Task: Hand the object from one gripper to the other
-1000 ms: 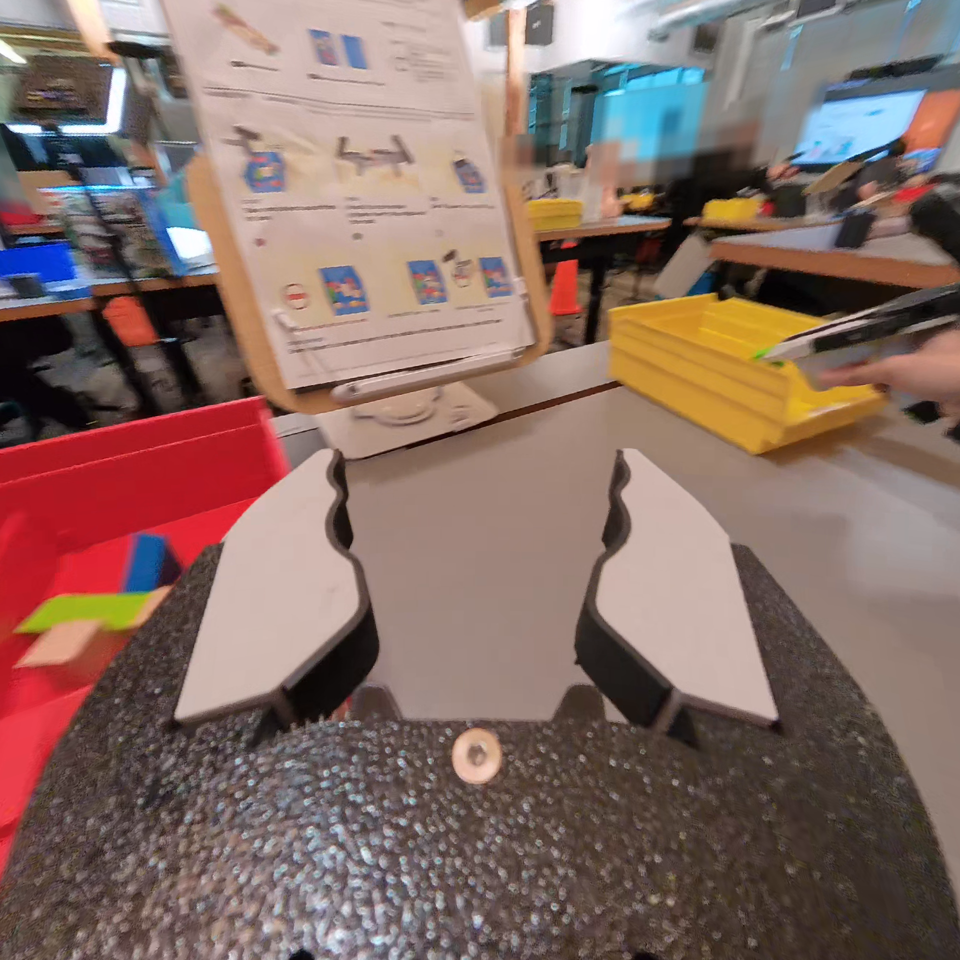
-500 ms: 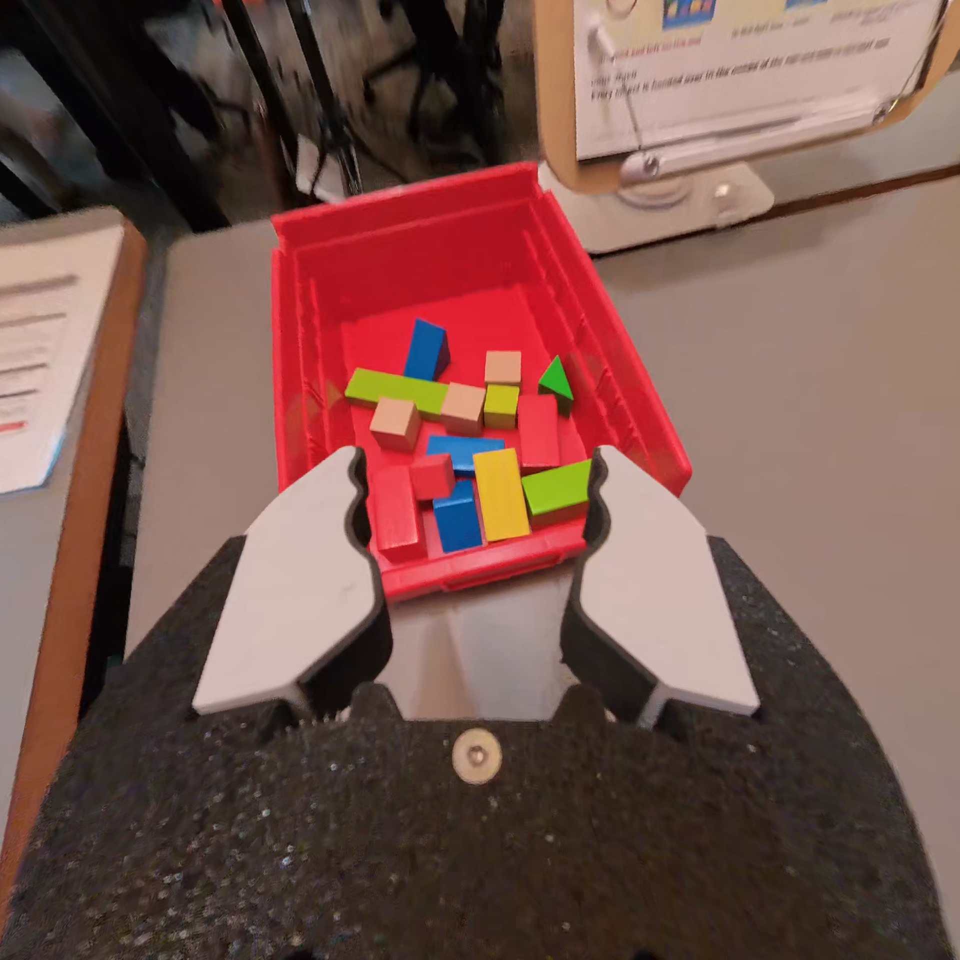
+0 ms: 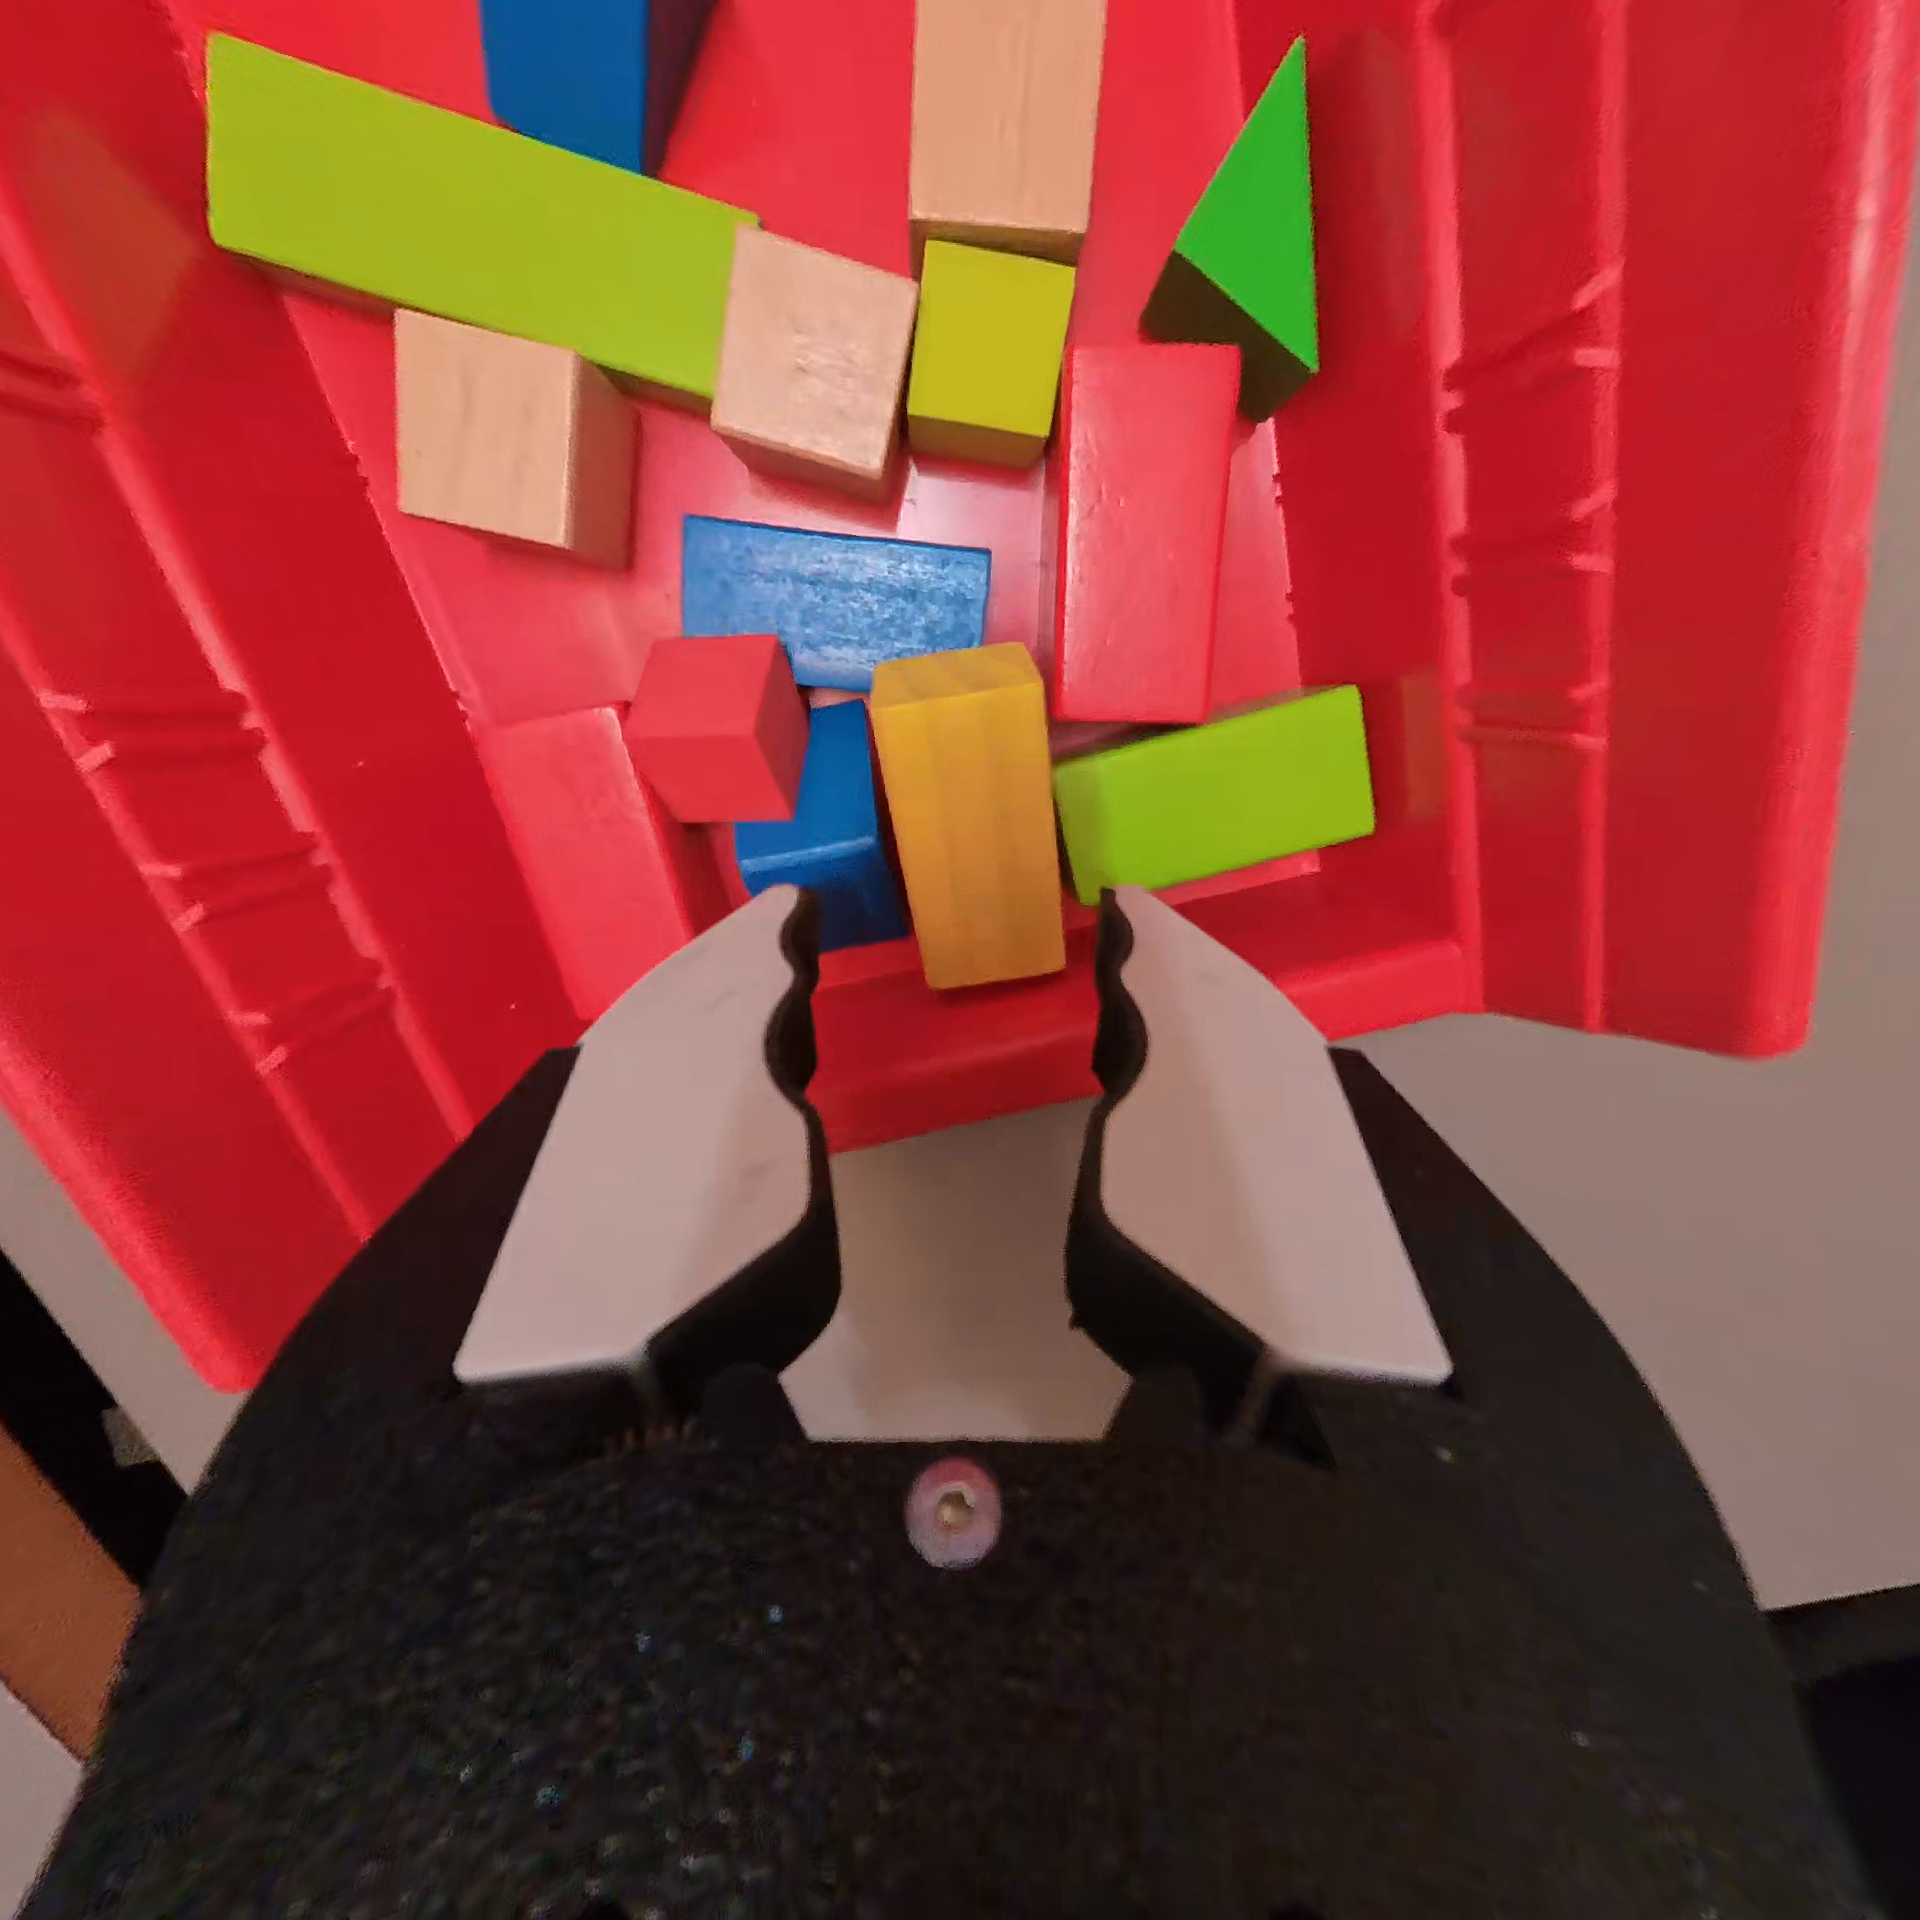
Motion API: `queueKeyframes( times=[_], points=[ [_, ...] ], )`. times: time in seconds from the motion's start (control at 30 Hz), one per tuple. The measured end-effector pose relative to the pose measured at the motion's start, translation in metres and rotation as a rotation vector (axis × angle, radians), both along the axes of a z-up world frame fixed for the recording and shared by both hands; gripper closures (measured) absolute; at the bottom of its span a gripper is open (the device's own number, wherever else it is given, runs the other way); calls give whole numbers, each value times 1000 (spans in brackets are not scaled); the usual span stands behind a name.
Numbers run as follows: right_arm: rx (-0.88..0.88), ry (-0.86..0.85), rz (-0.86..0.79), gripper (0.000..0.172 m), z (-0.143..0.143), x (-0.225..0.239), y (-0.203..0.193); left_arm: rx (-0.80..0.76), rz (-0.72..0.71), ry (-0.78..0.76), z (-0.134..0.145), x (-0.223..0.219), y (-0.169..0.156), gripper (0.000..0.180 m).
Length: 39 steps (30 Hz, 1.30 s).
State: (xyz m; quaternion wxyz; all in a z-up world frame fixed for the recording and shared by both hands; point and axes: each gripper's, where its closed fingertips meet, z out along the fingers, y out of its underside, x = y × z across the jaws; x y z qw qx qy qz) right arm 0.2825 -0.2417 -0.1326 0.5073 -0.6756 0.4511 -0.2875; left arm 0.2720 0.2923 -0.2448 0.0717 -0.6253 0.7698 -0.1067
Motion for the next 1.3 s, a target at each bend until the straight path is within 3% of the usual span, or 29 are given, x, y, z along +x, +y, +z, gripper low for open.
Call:
queueKeyframes(
  times=[0.03, 0.23, 0.47, 0.67, 0.77, 0.87, 0.97, 1.1, 1.2, 1.3],
  points=[
    [5, -3, 5, 73, 1, 0, 1, 10, 3, 14, -3, 2, 0, 130],
    [23, -4, 18, 74, 1, 0, 4, 29, 0, 101, -20, 1, -2, 136],
    [28, -5, 35, 74, 2, -1, 10, 5, 11, 128, -21, 3, -6, 147],
    [22, -23, 70, 74, 8, -5, 23, 14, -57, 78, -20, 4, -2, 150],
    [38, -52, 104, 74, 16, -9, 33, -12, -83, -30, -2, 5, -3, 150],
    [84, -85, 192, 74, 27, -17, 55, -92, -117, -192, 40, 6, -16, 150],
    [137, -128, 354, 77, 39, -32, 88, -299, -221, -368, 94, -3, -57, 150],
    [290, -158, 613, 74, 58, -65, 140, -608, -467, -519, 152, -40, -136, 150],
    [449, -167, 802, 83, 77, -97, 173, -763, -672, -578, 174, -75, -193, 150],
    [495, -132, 919, 83, 79, -119, 199, -884, -851, -596, 181, -108, -245, 150]
  ],
)
